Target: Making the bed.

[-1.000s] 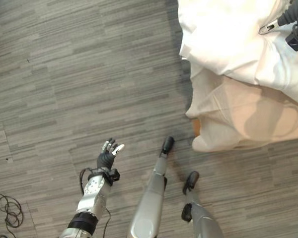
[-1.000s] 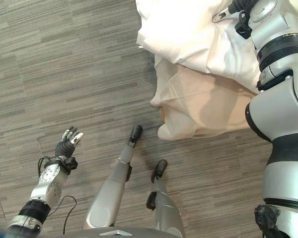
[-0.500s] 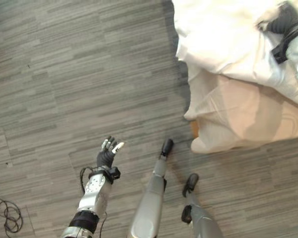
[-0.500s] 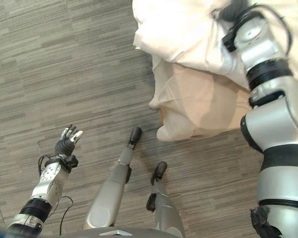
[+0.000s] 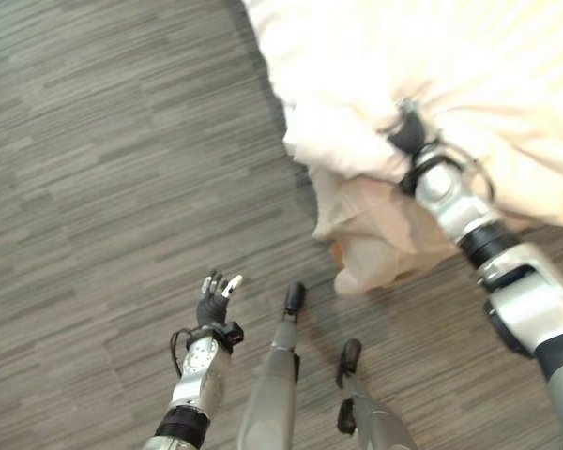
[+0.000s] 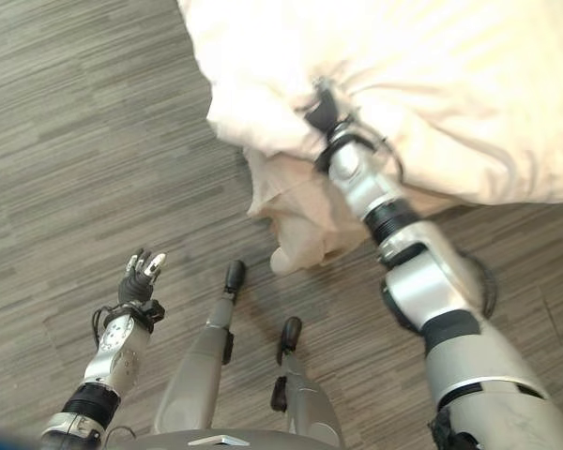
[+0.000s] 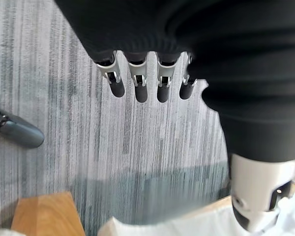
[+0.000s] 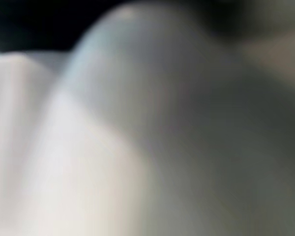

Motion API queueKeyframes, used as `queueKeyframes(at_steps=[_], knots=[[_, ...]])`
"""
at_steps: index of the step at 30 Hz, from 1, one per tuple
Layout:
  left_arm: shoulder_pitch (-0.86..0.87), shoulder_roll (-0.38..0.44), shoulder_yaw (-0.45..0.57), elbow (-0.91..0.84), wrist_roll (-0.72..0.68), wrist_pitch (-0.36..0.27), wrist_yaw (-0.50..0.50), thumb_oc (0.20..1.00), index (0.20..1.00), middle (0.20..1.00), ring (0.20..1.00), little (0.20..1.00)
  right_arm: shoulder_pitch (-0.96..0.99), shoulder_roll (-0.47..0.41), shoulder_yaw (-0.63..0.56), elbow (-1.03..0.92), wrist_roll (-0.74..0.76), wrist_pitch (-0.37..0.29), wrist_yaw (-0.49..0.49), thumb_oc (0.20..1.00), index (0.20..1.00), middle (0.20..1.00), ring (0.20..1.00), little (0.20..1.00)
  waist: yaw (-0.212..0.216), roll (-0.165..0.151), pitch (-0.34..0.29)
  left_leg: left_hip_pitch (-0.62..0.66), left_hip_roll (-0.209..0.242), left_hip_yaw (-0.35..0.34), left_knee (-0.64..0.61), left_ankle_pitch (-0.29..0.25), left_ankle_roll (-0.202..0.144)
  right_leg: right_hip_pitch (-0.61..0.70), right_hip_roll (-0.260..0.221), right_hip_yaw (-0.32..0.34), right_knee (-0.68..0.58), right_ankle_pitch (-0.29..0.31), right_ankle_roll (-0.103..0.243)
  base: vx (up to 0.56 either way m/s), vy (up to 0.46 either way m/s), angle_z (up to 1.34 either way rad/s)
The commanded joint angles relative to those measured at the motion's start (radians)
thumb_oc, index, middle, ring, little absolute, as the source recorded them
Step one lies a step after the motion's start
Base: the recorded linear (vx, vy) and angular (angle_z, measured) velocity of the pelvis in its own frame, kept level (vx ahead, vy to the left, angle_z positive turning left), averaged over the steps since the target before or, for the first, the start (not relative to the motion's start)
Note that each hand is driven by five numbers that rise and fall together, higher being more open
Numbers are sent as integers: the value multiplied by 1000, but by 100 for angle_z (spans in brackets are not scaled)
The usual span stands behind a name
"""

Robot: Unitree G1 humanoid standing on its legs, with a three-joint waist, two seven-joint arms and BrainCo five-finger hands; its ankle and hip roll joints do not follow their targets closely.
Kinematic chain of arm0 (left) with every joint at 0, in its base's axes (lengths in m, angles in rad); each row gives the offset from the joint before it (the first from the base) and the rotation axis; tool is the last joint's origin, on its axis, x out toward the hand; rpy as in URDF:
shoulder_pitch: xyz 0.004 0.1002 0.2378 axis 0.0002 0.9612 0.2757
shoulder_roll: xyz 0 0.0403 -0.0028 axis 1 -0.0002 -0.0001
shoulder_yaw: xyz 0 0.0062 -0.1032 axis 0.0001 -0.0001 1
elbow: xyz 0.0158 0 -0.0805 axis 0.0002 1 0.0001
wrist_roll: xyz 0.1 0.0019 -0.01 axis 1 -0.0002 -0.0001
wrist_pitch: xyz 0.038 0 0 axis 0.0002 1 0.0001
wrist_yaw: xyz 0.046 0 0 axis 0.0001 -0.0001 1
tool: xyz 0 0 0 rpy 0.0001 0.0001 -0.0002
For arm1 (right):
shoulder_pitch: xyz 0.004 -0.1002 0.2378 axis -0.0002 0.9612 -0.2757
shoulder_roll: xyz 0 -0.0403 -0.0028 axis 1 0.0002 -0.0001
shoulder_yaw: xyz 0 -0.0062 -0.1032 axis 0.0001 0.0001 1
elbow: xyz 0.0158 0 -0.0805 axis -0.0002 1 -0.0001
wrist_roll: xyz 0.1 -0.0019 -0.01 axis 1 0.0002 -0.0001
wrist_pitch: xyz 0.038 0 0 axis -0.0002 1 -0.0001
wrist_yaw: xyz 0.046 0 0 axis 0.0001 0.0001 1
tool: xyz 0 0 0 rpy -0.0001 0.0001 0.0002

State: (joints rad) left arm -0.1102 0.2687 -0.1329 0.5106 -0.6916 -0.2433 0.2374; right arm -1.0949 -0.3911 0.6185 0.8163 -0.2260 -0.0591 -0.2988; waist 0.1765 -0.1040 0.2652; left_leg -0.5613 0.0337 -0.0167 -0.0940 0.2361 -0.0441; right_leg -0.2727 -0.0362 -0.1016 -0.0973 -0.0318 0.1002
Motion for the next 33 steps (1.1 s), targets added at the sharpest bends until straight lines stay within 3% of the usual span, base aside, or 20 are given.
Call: queueKeyframes(at_steps=[1,4,5,8,9,11,13,16,23,28,33], knots=[[-69,19,-4,-20,51,-48,28,1000,1000,1000,1000,1000,432,402,343,97,-41,8,327,200,200,200,200,200,70,11,157,45,-44,-29,7,-69,-49,-93,-88,34,10,152,67,-10,37,-9],[-77,22,-7,-10,52,-46,22,1000,1000,1000,1000,1000,452,415,359,53,44,6,375,200,200,200,200,200,65,10,156,48,-46,-27,7,-70,-49,-90,-91,35,10,151,67,-17,40,-6],[-76,32,-5,2,53,-42,7,1000,1000,1000,1000,1000,467,418,370,14,199,20,439,200,200,200,200,200,67,10,153,52,-48,-29,7,-70,-49,-84,-96,31,10,149,68,-10,26,-3],[-72,44,-2,18,46,-38,-14,1000,1000,1000,1000,1000,529,375,337,-73,521,40,495,200,200,200,200,200,59,3,154,62,-48,-24,7,-71,-48,-77,-101,28,10,152,71,-8,22,-2],[-73,43,-2,18,46,-39,-14,1000,1000,1000,1000,1000,528,374,337,-74,521,40,495,200,200,200,200,200,59,3,151,58,-48,-24,7,-69,-48,-81,-101,28,10,154,71,-18,46,0],[-75,58,5,15,52,-43,-27,1000,1000,1000,1000,1000,608,312,281,-154,742,30,518,200,200,200,200,200,38,-11,153,66,-47,-11,7,-73,-47,-78,-100,39,10,162,75,-30,55,5],[-65,61,9,2,53,-43,-39,1000,1000,1000,1000,1000,666,268,258,-195,796,22,544,200,200,200,200,200,23,-19,148,64,-46,-5,7,-72,-45,-80,-100,43,10,170,79,-17,35,-1],[-51,63,13,-5,48,-46,-57,1000,1000,1000,1000,1000,729,219,248,-211,781,20,561,200,200,200,200,200,9,-27,145,67,-46,-2,7,-74,-44,-77,-103,45,10,177,83,-8,35,-3],[-54,56,-8,27,50,-44,-57,1000,1000,1000,1000,1000,758,249,205,-70,721,23,511,200,200,200,200,200,0,-22,139,81,-50,3,7,-78,-39,-67,-110,39,10,185,88,-10,38,1],[-70,57,-11,66,50,-30,-64,1000,1000,1000,1000,1000,786,216,16,143,687,20,454,200,200,200,200,200,-22,-21,132,107,-51,17,7,-87,-31,-49,-112,47,10,198,95,-21,49,1],[-91,46,-18,171,46,-9,-109,1000,1000,1000,1000,1000,883,177,-294,485,642,52,401,200,200,200,200,200,-60,6,98,174,-63,23,7,-110,-12,-1,-125,55,10,196,99,8,76,6]])
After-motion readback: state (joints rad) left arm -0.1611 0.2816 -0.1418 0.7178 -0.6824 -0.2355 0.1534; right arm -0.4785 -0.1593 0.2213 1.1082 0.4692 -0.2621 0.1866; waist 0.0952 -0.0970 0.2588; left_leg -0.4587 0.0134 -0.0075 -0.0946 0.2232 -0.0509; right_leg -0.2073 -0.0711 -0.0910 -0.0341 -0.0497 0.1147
